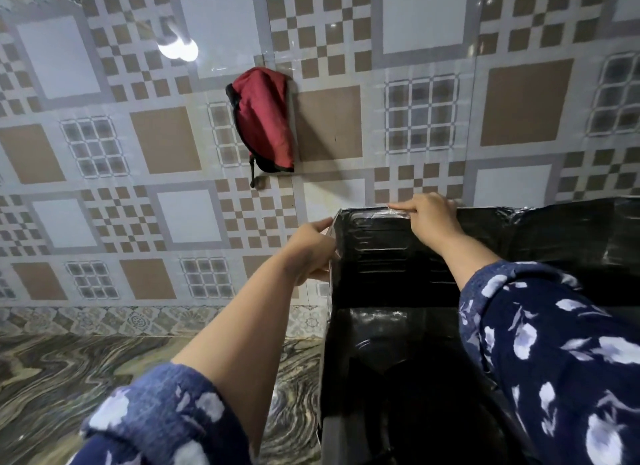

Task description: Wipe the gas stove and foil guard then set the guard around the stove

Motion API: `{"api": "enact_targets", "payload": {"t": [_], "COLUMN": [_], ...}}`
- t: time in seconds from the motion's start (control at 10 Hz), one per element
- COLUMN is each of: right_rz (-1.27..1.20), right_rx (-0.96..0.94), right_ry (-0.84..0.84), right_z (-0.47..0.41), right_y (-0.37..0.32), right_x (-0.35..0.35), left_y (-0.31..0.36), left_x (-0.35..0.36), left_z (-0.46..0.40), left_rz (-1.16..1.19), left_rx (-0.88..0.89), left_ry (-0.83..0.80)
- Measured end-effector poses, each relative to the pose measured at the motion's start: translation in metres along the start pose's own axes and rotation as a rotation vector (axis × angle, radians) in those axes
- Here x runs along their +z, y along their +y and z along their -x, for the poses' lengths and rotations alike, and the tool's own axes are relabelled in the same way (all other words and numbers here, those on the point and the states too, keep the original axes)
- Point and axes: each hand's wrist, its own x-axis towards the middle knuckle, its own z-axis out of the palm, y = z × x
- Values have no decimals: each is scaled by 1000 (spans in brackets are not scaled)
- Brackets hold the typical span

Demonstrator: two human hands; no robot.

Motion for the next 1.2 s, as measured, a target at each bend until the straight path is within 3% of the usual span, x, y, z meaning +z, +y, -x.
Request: {"api": "enact_targets", "payload": {"t": [0.9, 1.2], "right_rz": [-14, 48], "right_rx": [-114, -116], "right_ry": [8, -110], "right_z": [20, 32], "right_y": [-39, -55], "right_x": [-5, -27], "left_y": [-11, -3], "left_x": [-24, -26], "left_z": [-3, 6], "left_rz": [-261, -479], "left_rx": [55, 63], "left_ry": [66, 156]}}
